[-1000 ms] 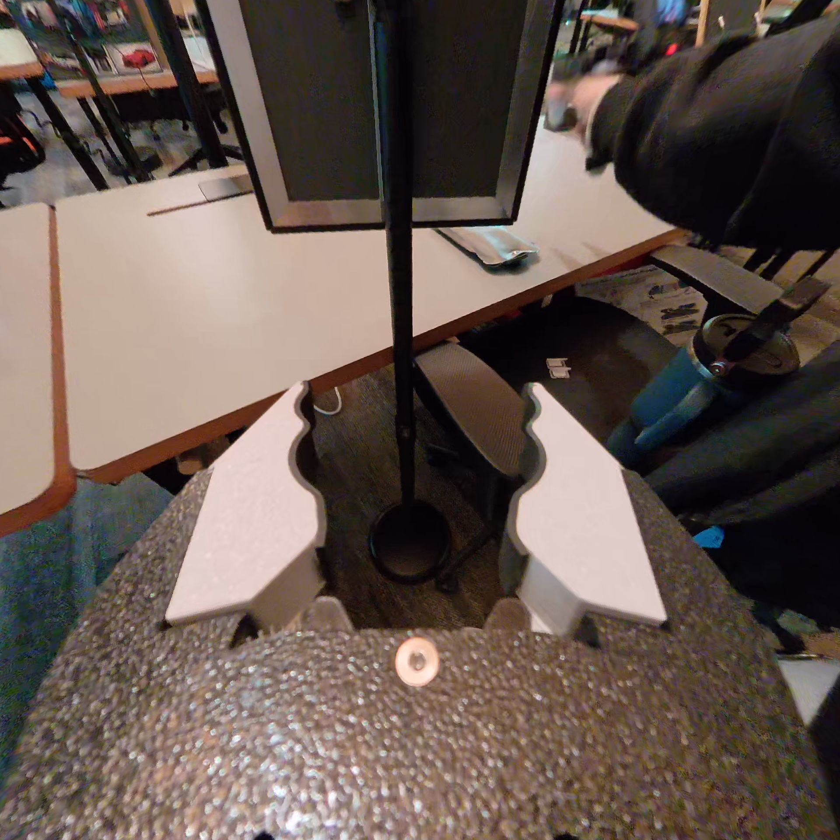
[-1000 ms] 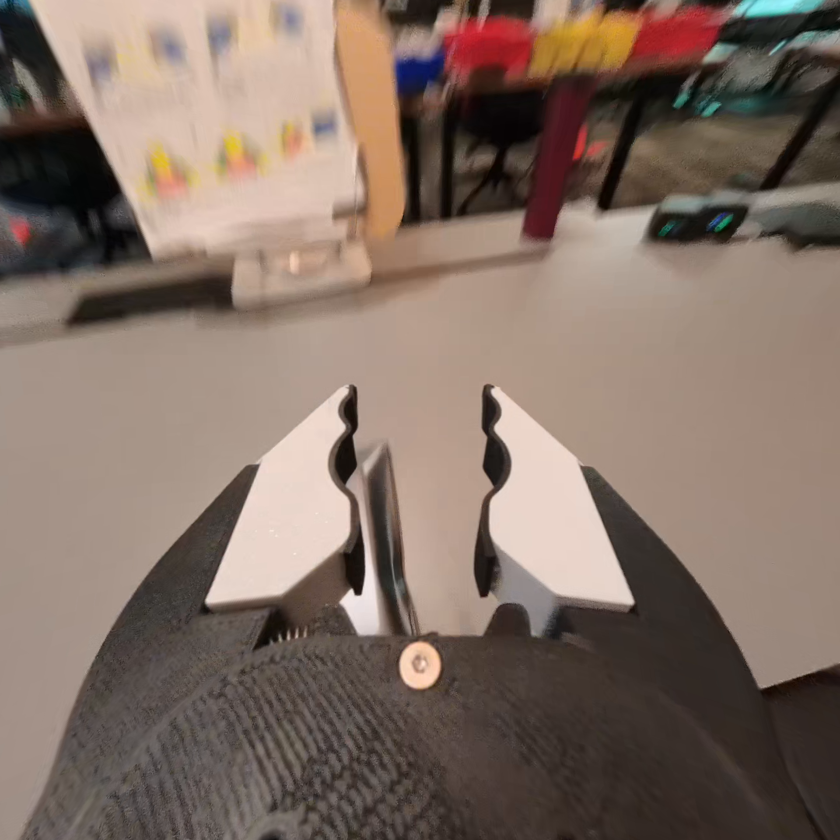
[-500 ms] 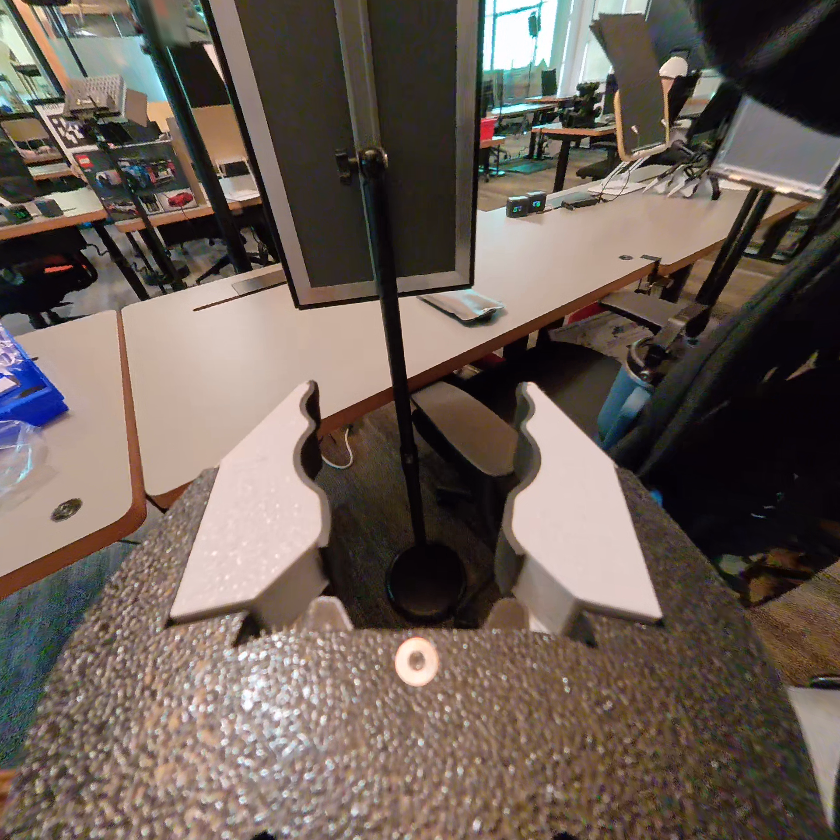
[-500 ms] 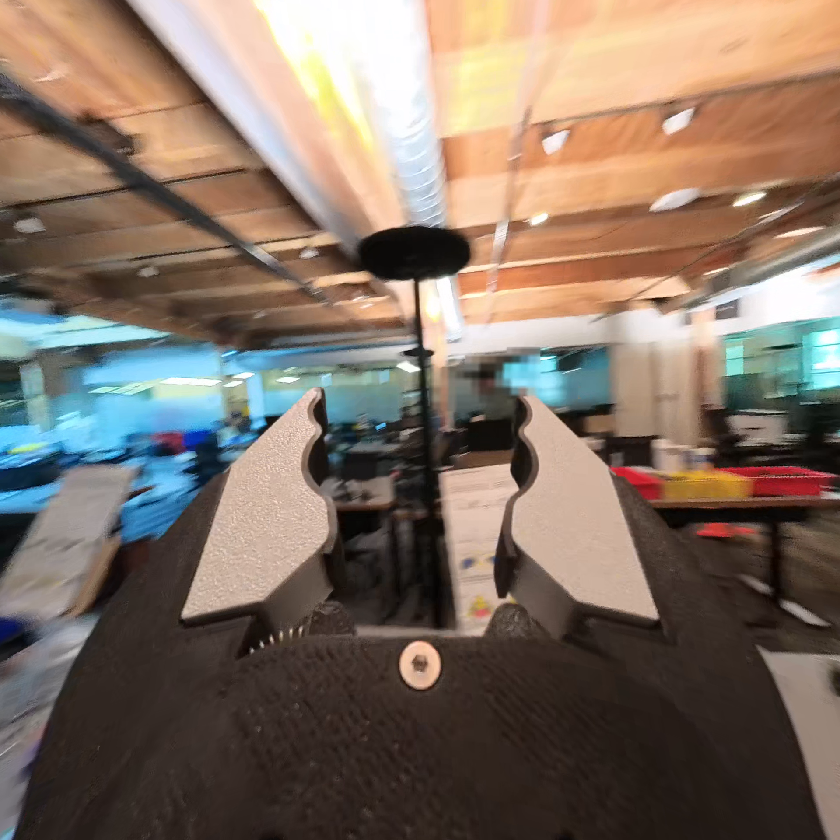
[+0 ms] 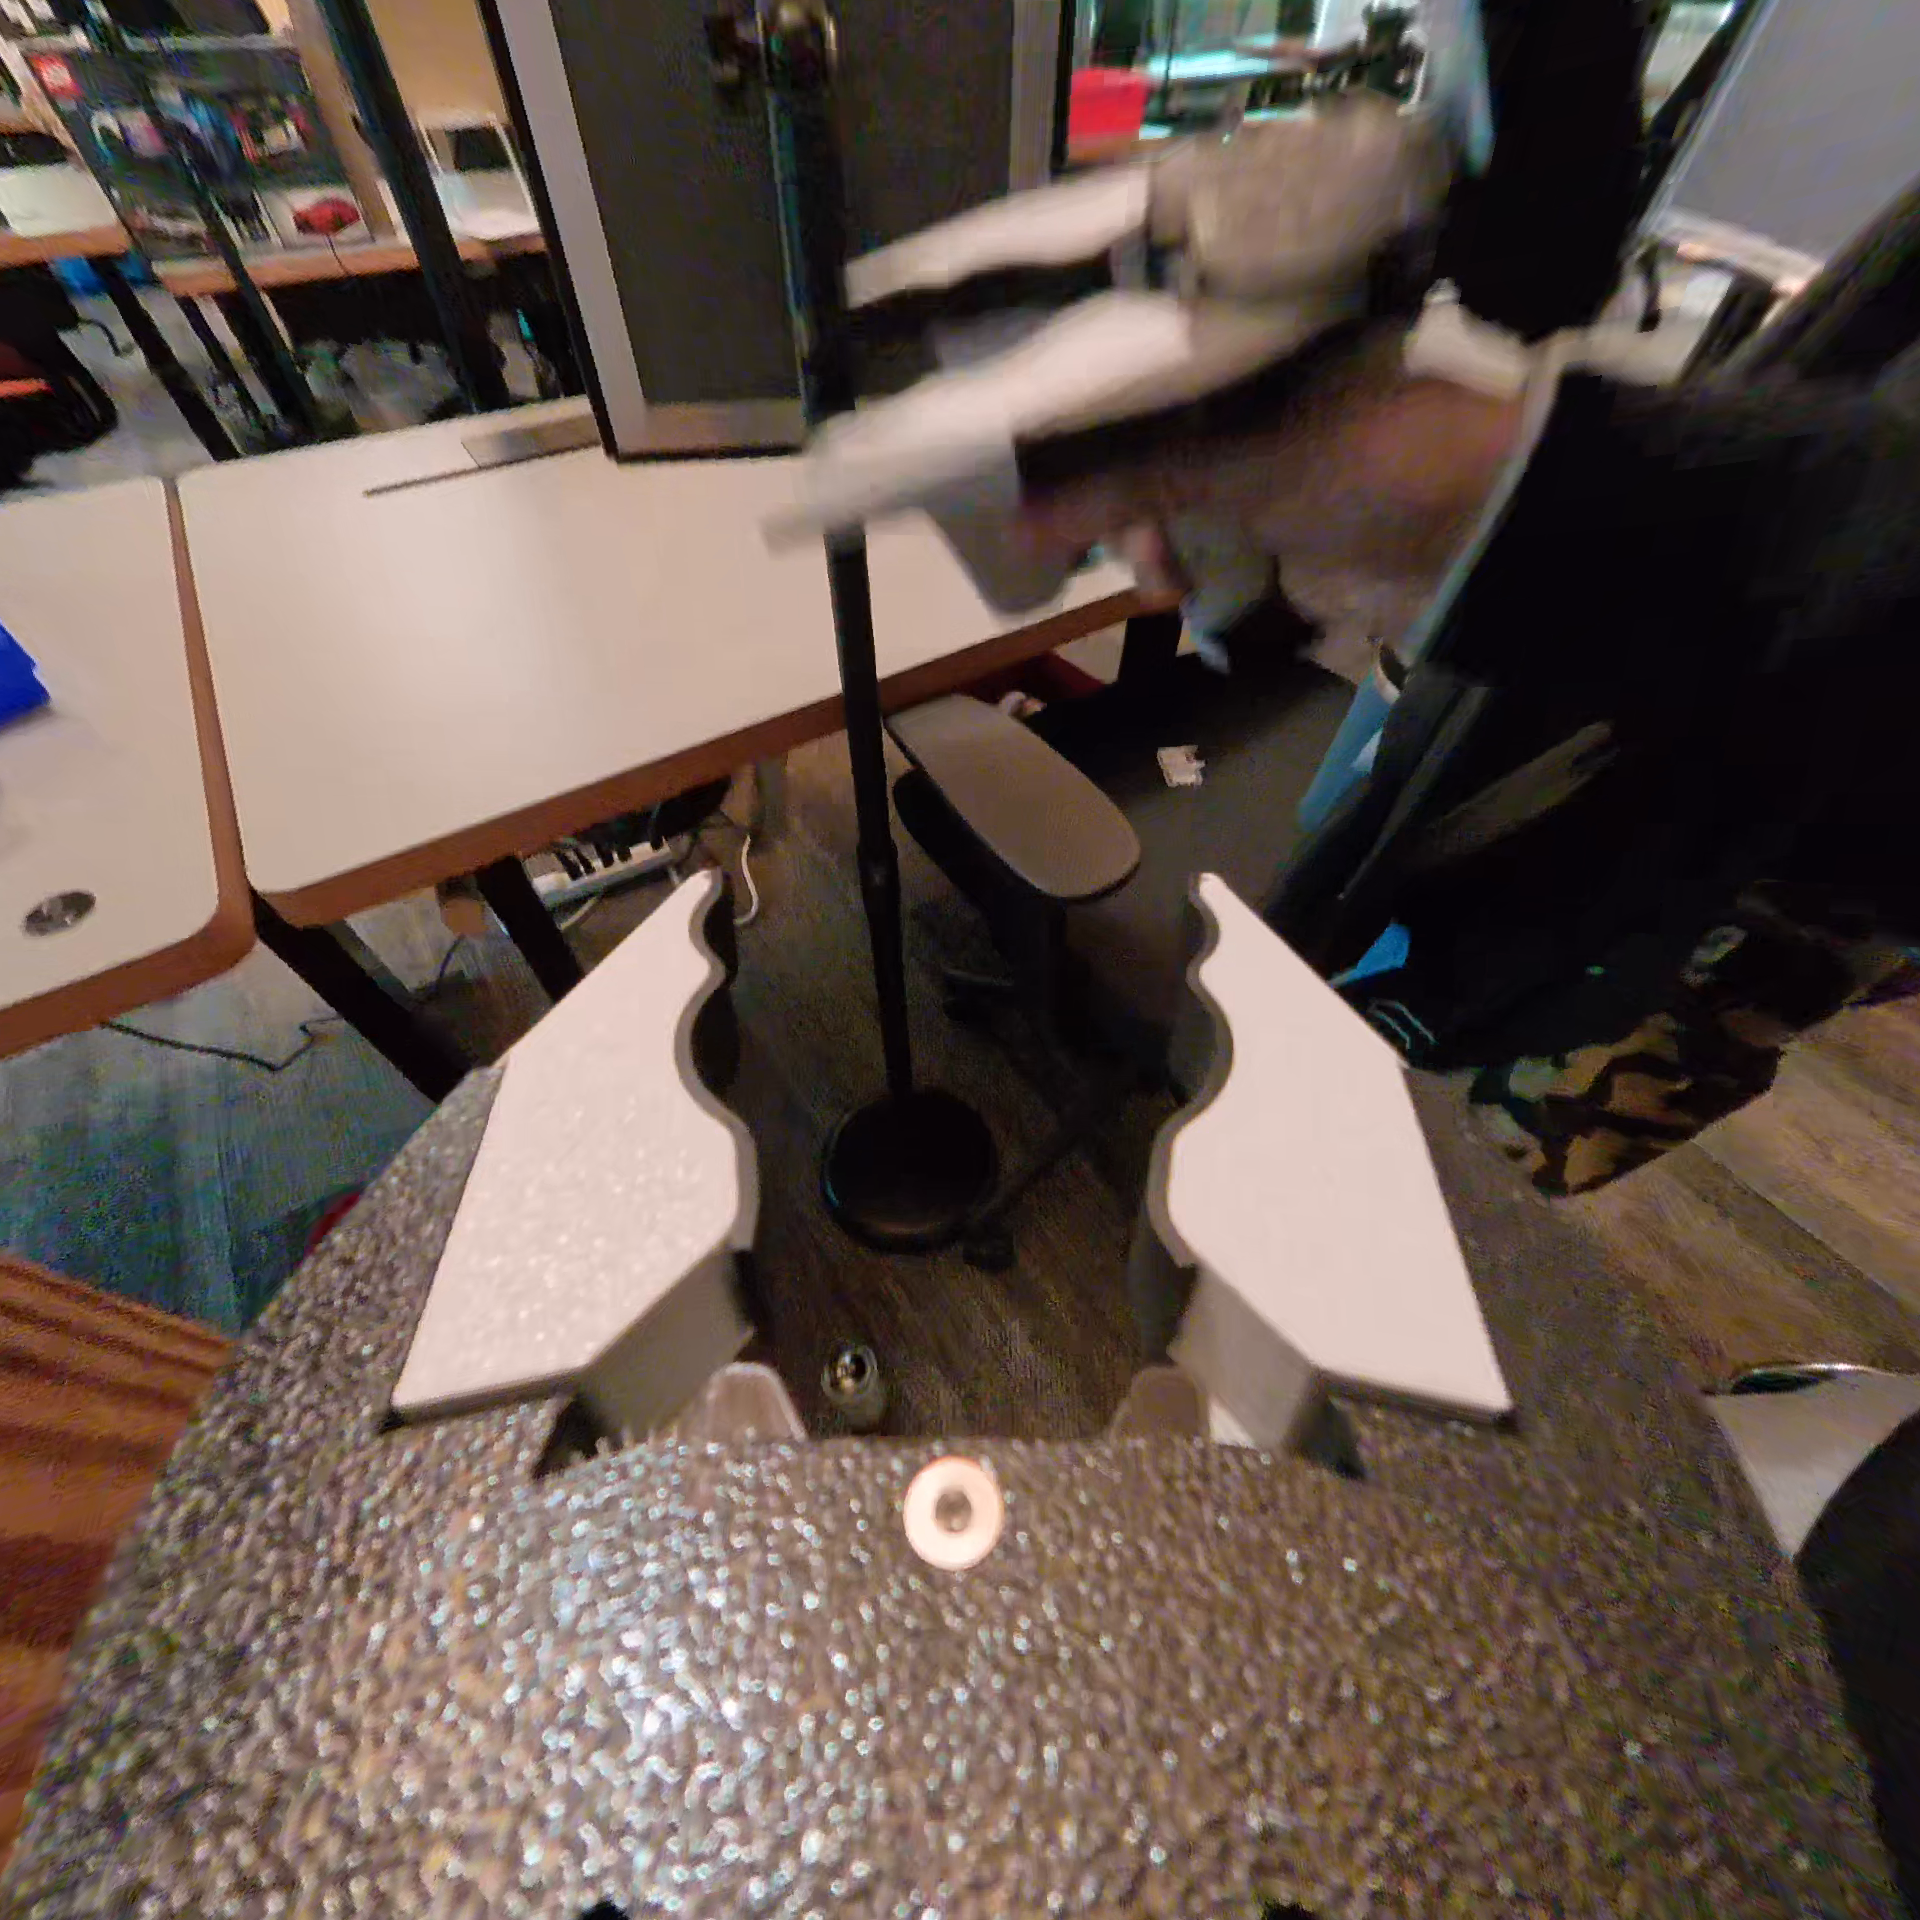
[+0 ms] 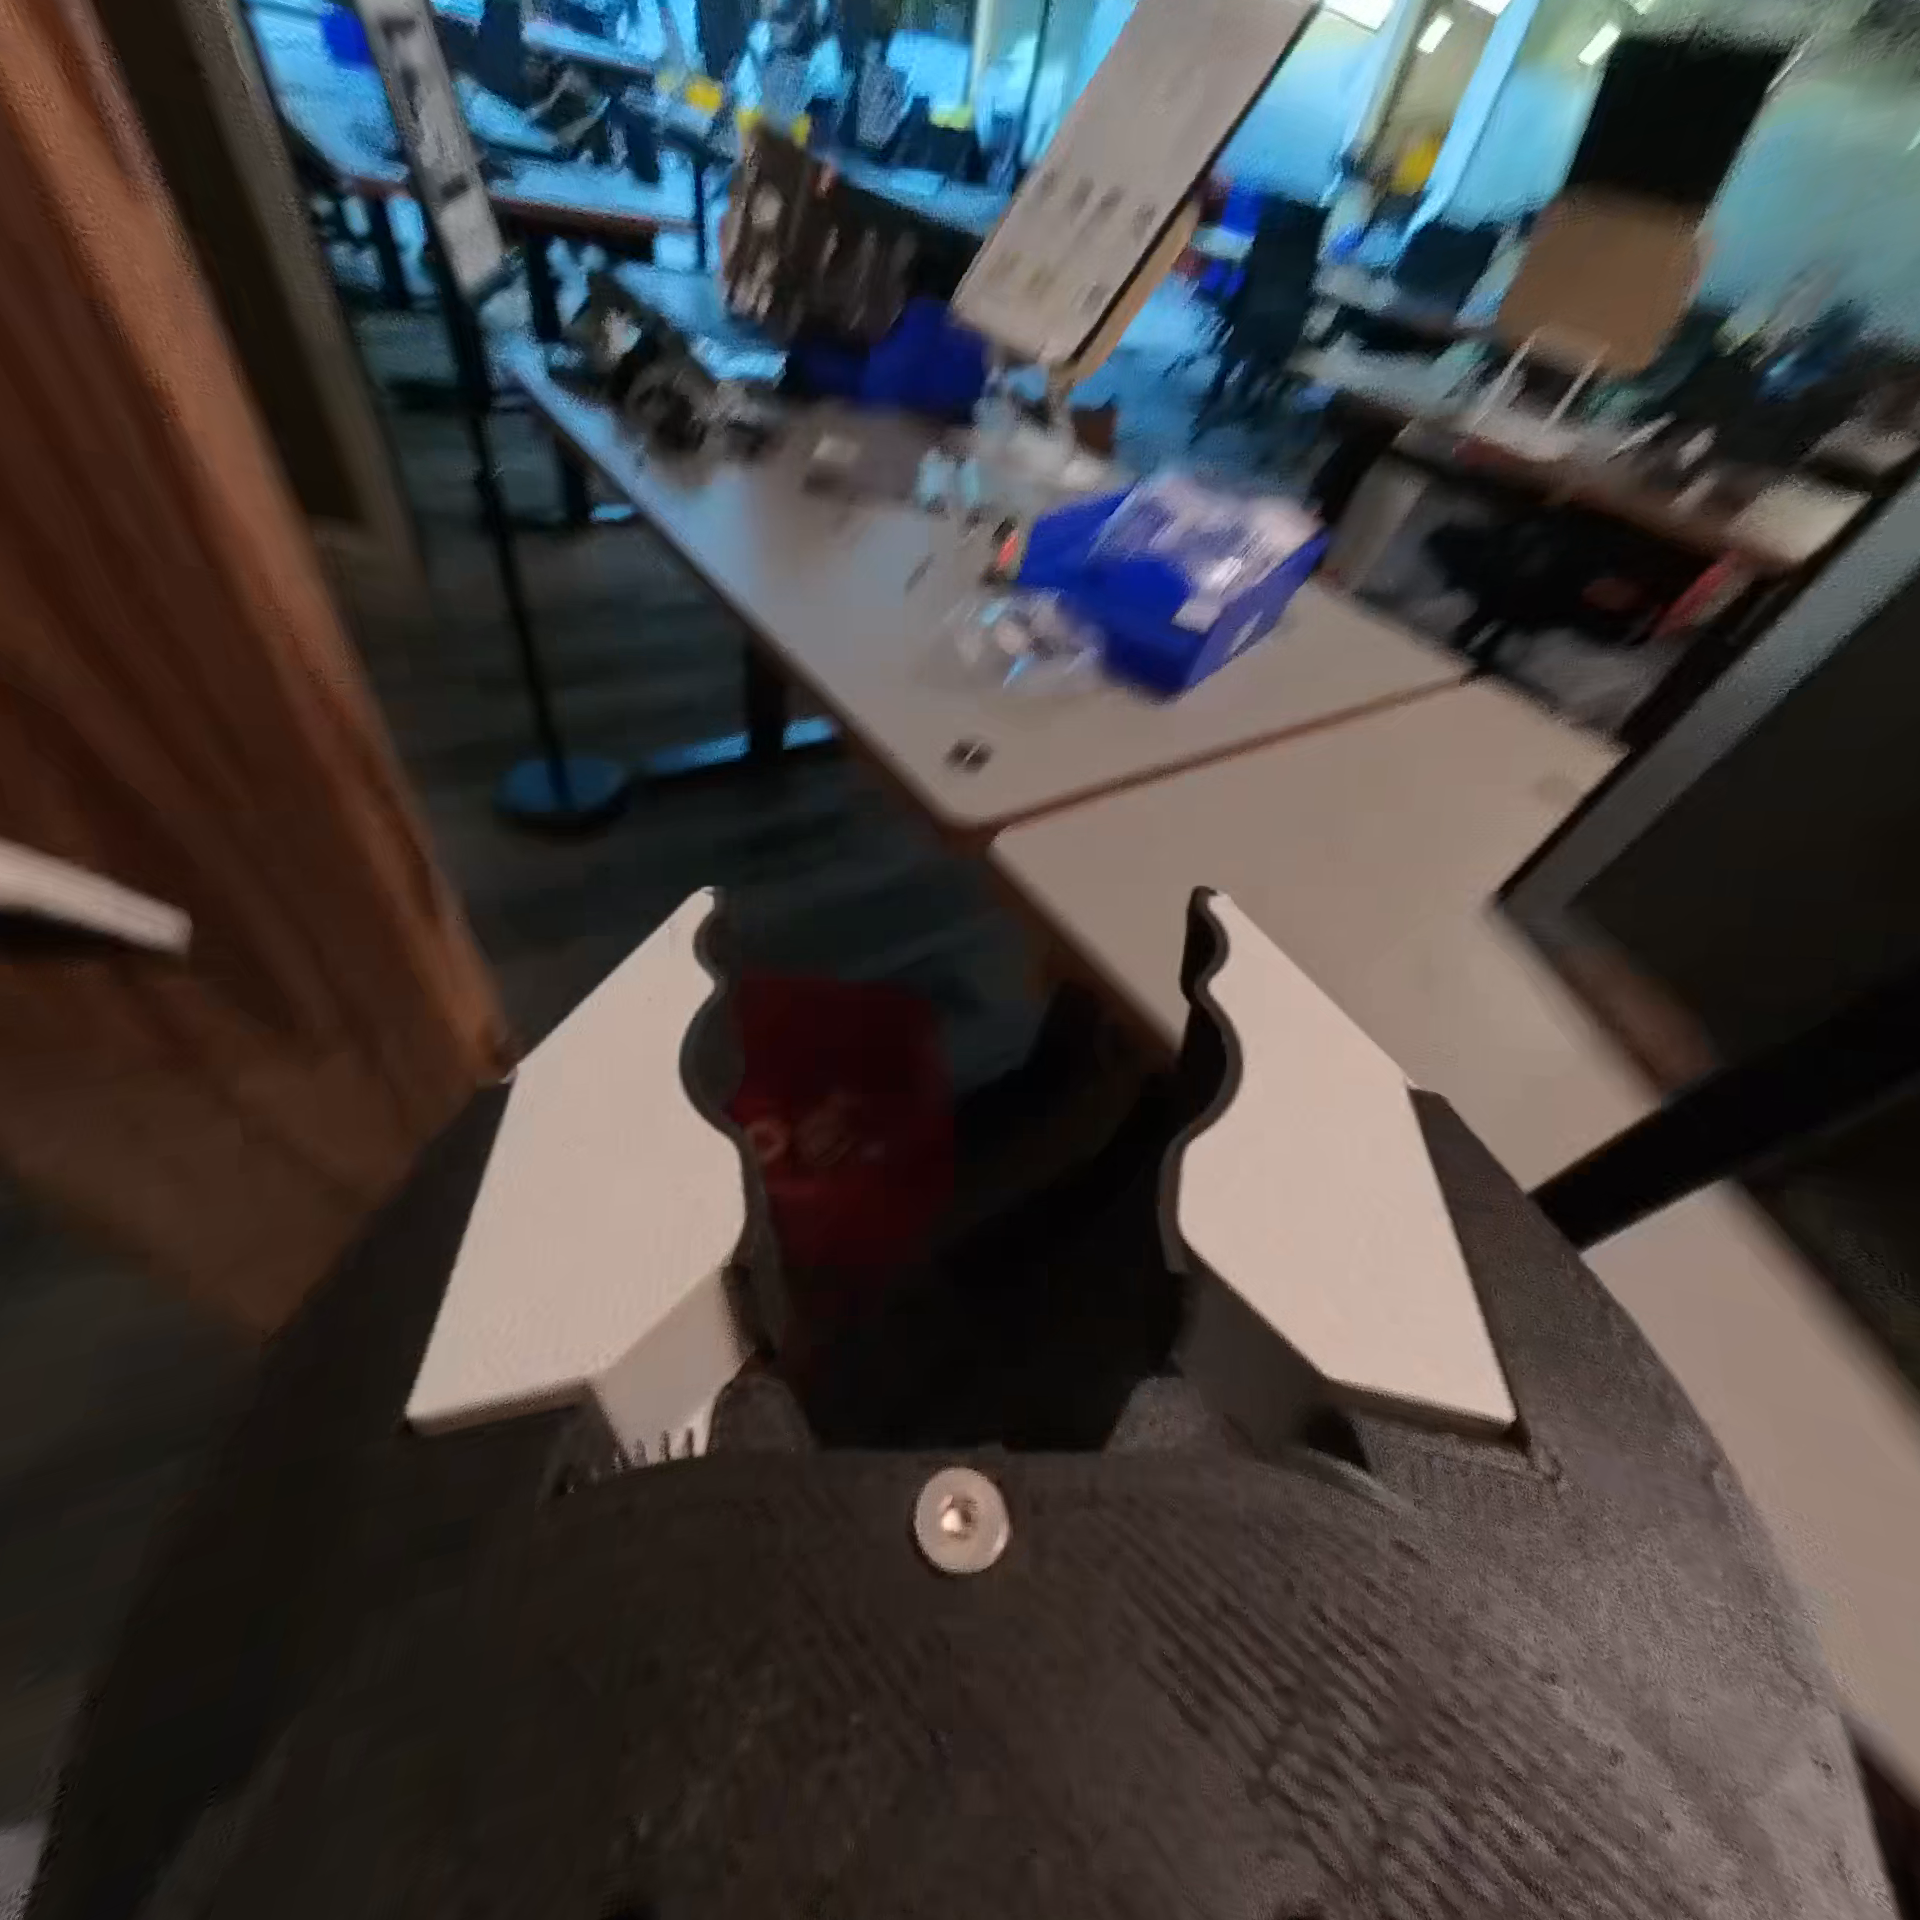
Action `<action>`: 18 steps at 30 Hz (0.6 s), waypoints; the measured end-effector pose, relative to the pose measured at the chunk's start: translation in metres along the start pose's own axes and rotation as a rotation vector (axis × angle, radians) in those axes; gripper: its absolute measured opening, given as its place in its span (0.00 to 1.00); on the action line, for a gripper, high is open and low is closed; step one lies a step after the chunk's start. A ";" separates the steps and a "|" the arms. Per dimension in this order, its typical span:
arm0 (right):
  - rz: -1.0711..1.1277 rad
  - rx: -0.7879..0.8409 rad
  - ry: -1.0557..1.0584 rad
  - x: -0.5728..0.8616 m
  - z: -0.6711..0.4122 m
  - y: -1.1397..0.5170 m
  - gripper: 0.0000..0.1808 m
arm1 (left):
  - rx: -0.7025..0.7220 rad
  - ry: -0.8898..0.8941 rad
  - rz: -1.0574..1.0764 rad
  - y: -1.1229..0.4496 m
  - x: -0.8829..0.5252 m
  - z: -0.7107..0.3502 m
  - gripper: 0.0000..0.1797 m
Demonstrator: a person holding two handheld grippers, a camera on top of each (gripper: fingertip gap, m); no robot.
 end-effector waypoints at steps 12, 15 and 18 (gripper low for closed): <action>-0.287 -0.445 0.079 -0.157 0.385 -0.152 0.57 | -0.222 0.172 -0.009 -0.072 0.032 0.156 0.46; -0.286 -0.515 0.086 -0.162 0.463 -0.212 0.63 | -0.255 0.228 -0.016 -0.104 0.041 0.209 0.46; -0.364 -0.518 0.091 -0.174 0.543 -0.280 0.62 | -0.279 0.267 -0.048 -0.138 0.043 0.272 0.46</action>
Point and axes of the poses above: each gripper's, where its closed fingertips meet, y back along the fingers, z out of its underside, x = y × z across the jaws, the point moved 2 cm from there along y, back along the fingers, and after that the axes turned 15 degrees about -x, right-handed, at the moved point
